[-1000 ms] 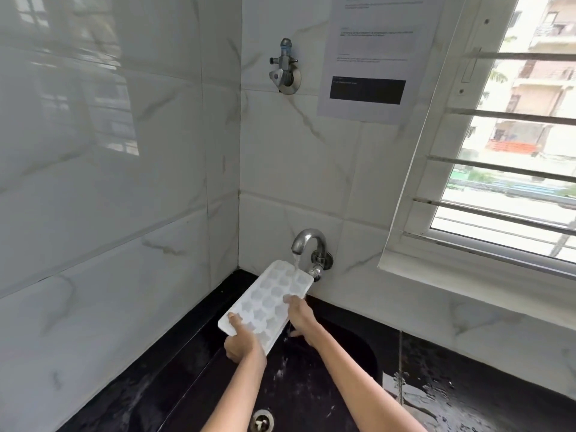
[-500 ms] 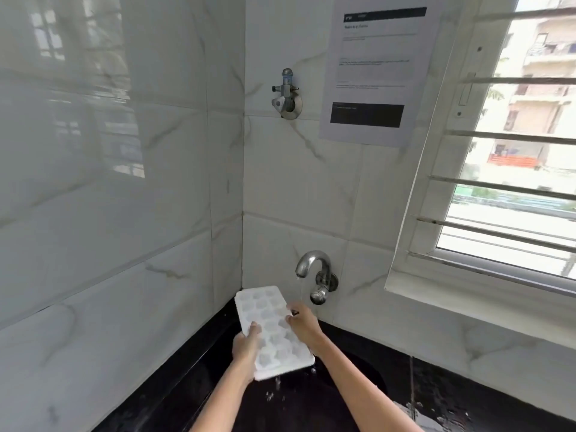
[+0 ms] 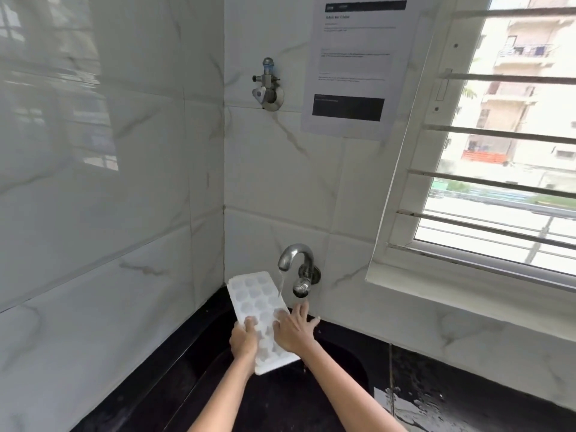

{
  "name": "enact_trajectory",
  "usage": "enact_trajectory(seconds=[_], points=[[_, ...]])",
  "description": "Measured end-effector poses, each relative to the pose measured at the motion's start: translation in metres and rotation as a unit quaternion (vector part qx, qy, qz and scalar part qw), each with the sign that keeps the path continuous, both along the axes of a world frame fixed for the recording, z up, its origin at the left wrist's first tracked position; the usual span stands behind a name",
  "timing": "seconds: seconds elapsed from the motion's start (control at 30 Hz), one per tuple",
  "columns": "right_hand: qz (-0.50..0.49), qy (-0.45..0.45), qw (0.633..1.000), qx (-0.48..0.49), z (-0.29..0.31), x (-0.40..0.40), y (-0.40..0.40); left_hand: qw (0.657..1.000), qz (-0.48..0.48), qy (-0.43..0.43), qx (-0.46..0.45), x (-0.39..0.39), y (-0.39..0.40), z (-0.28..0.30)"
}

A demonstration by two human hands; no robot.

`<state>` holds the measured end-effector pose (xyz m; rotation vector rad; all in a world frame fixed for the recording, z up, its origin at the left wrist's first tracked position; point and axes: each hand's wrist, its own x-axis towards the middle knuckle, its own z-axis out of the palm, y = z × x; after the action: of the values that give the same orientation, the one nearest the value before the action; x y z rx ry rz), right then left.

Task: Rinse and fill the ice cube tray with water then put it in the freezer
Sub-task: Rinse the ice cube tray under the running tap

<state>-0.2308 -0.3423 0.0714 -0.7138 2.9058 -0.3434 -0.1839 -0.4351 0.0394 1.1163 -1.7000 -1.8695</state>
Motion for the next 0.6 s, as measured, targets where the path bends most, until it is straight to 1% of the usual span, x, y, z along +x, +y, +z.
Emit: enact_trajectory(seconds=[0.1, 0.2, 0.33, 0.37, 0.47, 0.6], points=[[0.006, -0.009, 1.000, -0.017, 0.0000, -0.0053, 0.0065, 1.000, -0.003, 0.009, -0.020, -0.0003, -0.0027, 0.0014], [-0.017, -0.003, 1.000, -0.012, -0.0029, -0.0067, 0.0092, 0.999, -0.001, 0.014, -0.034, -0.0013, -0.0019, -0.0004], [0.015, -0.057, 0.998, -0.016, -0.0015, -0.0048, 0.0073, 0.999, 0.019, 0.013, -0.034, 0.0000, -0.0029, -0.0004], [0.014, -0.056, 0.998, -0.008, -0.0005, -0.0053, 0.0078, 0.999, 0.013, 0.010, -0.035, 0.0005, -0.0037, 0.0000], [0.002, -0.008, 1.000, 0.024, 0.0034, -0.0082, 0.0060, 0.999, -0.014, 0.011, -0.041, -0.0013, -0.0020, -0.0004], [0.047, 0.030, 0.998, 0.014, 0.0056, -0.0078, 0.0063, 0.999, -0.007, 0.012, -0.035, -0.0048, -0.0076, 0.0016]])
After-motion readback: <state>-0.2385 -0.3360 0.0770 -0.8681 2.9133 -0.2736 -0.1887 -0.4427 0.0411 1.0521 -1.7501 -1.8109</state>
